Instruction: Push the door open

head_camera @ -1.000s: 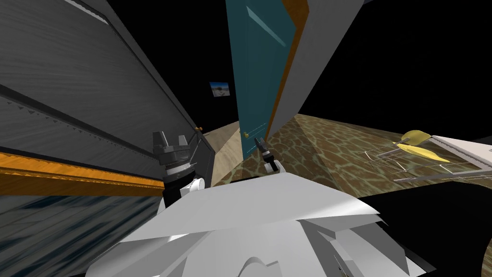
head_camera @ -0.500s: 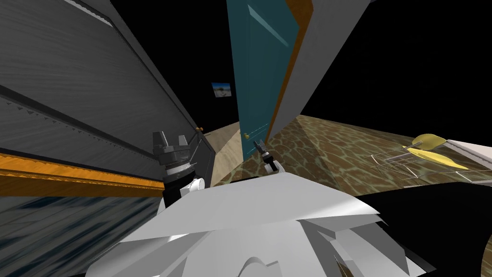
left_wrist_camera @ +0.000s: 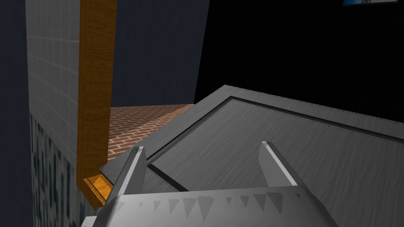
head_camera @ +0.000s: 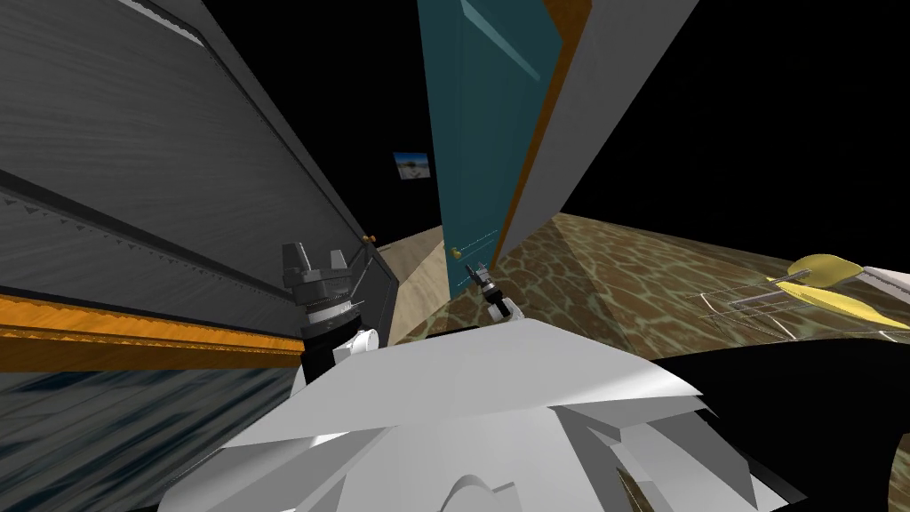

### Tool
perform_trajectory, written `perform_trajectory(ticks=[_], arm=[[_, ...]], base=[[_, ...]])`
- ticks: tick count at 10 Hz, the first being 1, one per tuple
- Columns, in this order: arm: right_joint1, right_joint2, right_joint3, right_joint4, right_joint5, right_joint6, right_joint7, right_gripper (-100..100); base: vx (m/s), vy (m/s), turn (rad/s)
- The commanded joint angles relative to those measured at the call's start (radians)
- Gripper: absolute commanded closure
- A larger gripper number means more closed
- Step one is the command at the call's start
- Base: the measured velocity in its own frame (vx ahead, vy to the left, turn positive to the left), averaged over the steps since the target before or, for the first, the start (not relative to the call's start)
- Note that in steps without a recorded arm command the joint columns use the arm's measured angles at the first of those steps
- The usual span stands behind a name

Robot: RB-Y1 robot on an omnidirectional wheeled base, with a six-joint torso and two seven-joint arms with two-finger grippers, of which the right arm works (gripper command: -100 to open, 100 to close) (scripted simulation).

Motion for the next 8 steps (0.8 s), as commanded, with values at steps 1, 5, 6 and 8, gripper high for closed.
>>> perform_trajectory(ticks=[1,5,6,8], arm=[[-0.01,-0.007,0.003,0.05,0.017,-0.008,0.04,-100],[-0.036,-0.01,0.003,0.131,0.037,-0.024,0.09,-100],[-0.048,-0.011,0.003,0.167,0.046,-0.031,0.114,-100],[-0.072,-0.014,0.003,0.233,0.063,-0.045,0.159,-100]], base=[[0.083,-0.064,0.077],[0.062,-0.051,0.044],[0.039,-0.034,0.049],[0.067,-0.053,0.065]])
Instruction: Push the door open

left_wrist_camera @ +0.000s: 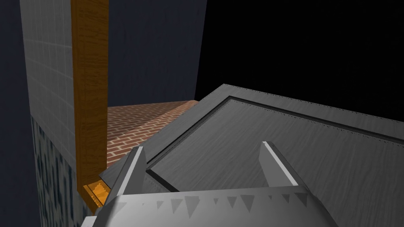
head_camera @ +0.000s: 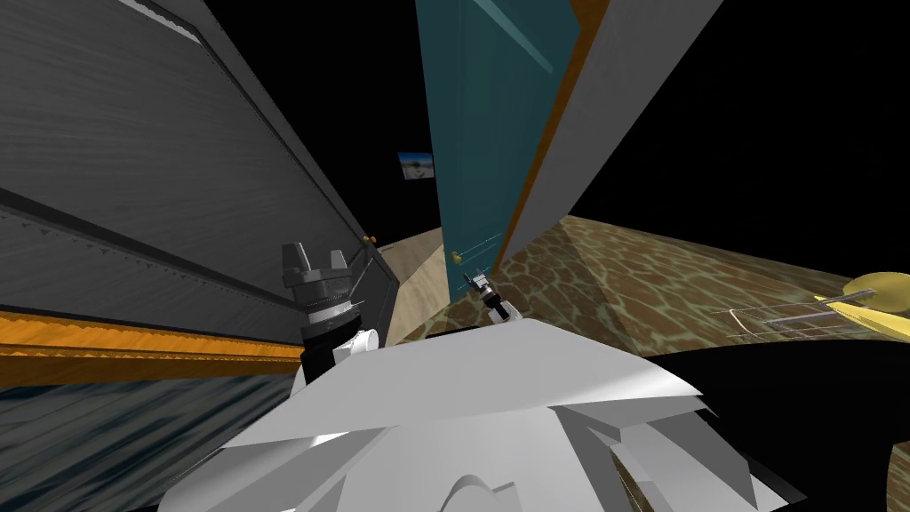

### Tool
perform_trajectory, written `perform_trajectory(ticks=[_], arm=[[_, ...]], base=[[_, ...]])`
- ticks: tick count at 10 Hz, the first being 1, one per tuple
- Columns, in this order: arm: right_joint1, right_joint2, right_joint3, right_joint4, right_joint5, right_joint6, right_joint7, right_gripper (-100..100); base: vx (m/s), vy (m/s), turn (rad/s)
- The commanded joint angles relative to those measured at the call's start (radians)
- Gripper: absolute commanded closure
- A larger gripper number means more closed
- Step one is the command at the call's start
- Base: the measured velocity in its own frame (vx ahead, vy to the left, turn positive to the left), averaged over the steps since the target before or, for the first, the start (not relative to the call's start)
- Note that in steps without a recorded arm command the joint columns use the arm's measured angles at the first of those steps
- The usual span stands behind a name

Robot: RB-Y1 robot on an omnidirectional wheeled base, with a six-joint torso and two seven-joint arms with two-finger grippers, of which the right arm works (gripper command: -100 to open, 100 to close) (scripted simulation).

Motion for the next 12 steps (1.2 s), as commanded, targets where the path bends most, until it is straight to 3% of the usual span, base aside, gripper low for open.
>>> perform_trajectory(ticks=[1,7,9,10,12], arm=[[-0.012,-0.003,-0.001,0.032,0.005,-0.002,0.014,-100],[-0.068,-0.008,-0.001,0.201,0.046,-0.036,0.121,-100],[-0.074,-0.009,-0.001,0.218,0.051,-0.039,0.132,-100],[-0.086,-0.01,-0.001,0.254,0.059,-0.046,0.155,-100],[-0.095,-0.01,-0.001,0.281,0.066,-0.052,0.172,-100]], base=[[0.053,-0.046,0.019],[0.057,-0.051,0.049],[0.049,-0.032,0.023],[0.039,-0.024,0.044],[0.039,-0.035,0.031]])
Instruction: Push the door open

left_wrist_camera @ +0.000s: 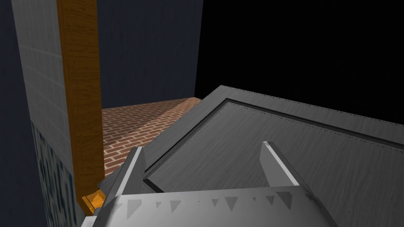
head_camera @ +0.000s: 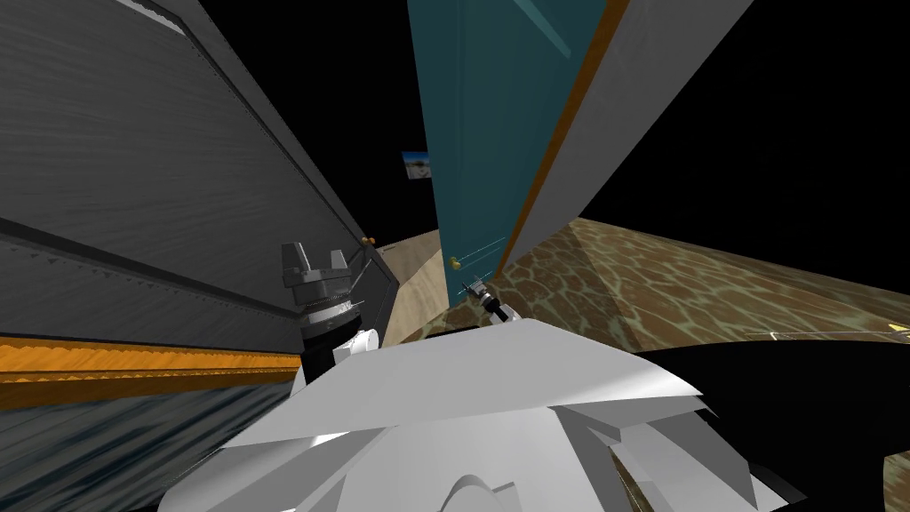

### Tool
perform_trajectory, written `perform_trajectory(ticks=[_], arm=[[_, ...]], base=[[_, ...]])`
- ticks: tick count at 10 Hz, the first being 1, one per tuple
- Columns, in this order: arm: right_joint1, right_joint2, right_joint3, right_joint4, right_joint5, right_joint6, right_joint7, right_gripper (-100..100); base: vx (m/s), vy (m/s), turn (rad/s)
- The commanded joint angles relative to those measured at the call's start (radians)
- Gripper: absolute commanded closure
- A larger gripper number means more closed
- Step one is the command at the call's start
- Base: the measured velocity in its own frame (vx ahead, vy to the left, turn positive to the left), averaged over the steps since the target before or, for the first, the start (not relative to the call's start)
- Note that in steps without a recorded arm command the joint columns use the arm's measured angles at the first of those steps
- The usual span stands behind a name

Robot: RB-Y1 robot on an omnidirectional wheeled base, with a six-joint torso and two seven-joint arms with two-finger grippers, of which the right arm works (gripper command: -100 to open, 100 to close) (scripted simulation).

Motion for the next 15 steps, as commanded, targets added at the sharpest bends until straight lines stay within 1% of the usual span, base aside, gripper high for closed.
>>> perform_trajectory(ticks=[1,3,9,10,11,15], arm=[[0.0,0.0,0.0,0.0,0.0,0.0,0.0,-100],[-0.001,0.005,-0.004,0.006,-0.001,-0.001,0.01,-100],[-0.003,0.022,-0.016,0.014,-0.007,0.004,0.031,-100],[-0.002,0.021,-0.015,0.013,-0.006,0.003,0.029,-100],[-0.002,0.021,-0.015,0.013,-0.006,0.003,0.029,100],[-0.002,0.021,-0.015,0.013,-0.006,0.003,0.029,100]], base=[[0.017,-0.02,0.007],[0.144,0.051,0.029],[0.2,0.078,0.025],[0.087,0.024,0.004],[-0.013,-0.002,-0.003],[-0.01,-0.004,0.007]])
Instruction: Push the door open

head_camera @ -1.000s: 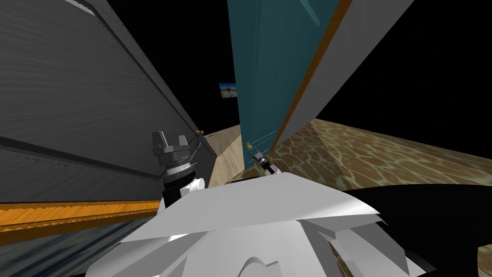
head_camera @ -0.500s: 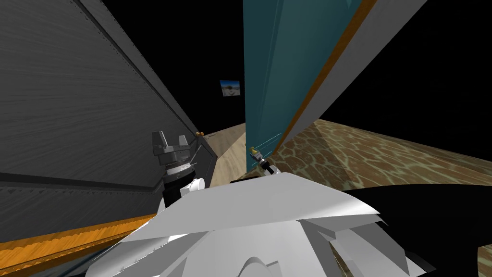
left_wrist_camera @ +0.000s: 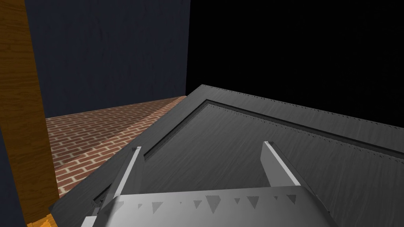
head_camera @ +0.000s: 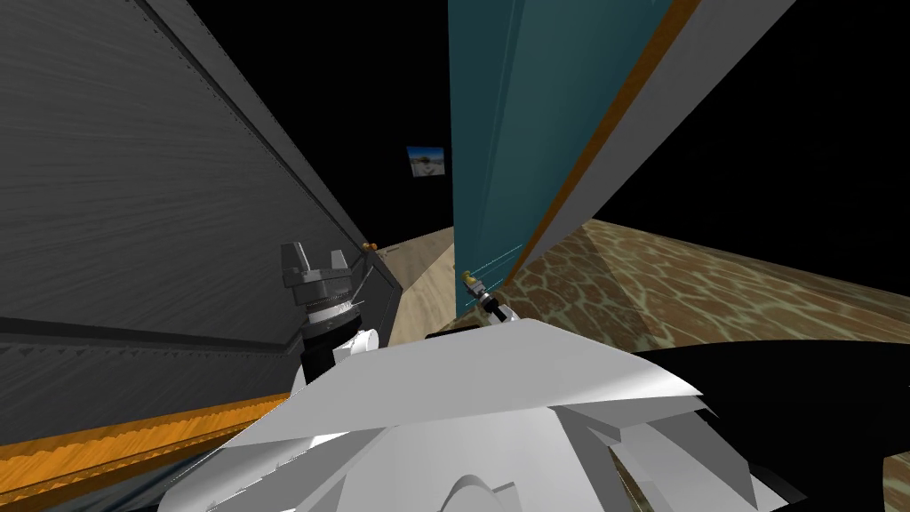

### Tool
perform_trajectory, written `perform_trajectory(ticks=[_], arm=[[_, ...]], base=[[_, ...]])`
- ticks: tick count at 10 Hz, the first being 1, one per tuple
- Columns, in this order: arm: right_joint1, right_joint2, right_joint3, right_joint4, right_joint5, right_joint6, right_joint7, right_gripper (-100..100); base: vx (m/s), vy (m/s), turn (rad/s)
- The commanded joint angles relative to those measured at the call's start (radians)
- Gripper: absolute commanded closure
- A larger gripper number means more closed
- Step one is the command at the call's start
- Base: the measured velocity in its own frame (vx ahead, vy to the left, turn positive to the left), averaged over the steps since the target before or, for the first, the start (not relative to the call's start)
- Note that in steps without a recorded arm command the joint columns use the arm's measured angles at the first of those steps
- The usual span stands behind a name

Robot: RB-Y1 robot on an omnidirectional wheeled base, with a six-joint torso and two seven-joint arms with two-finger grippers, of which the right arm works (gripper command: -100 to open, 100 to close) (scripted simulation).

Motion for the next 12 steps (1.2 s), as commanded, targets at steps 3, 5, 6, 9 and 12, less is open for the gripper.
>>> perform_trajectory(ticks=[3,5,6,9,12], arm=[[-0.002,-0.001,0.005,0.003,-0.012,0.0,-0.053,100],[-0.004,-0.001,0.009,0.005,-0.022,0.001,-0.097,100],[-0.005,-0.002,0.011,0.006,-0.029,0.001,-0.125,100],[-0.009,-0.002,0.02,0.011,-0.051,0.002,-0.208,100],[-0.013,-0.003,0.028,0.015,-0.07,0.002,-0.284,100]], base=[[0.016,0.006,-0.007],[0.023,0.012,-0.019],[0.026,0.02,-0.025],[0.034,0.018,-0.021],[0.035,0.018,-0.018]])
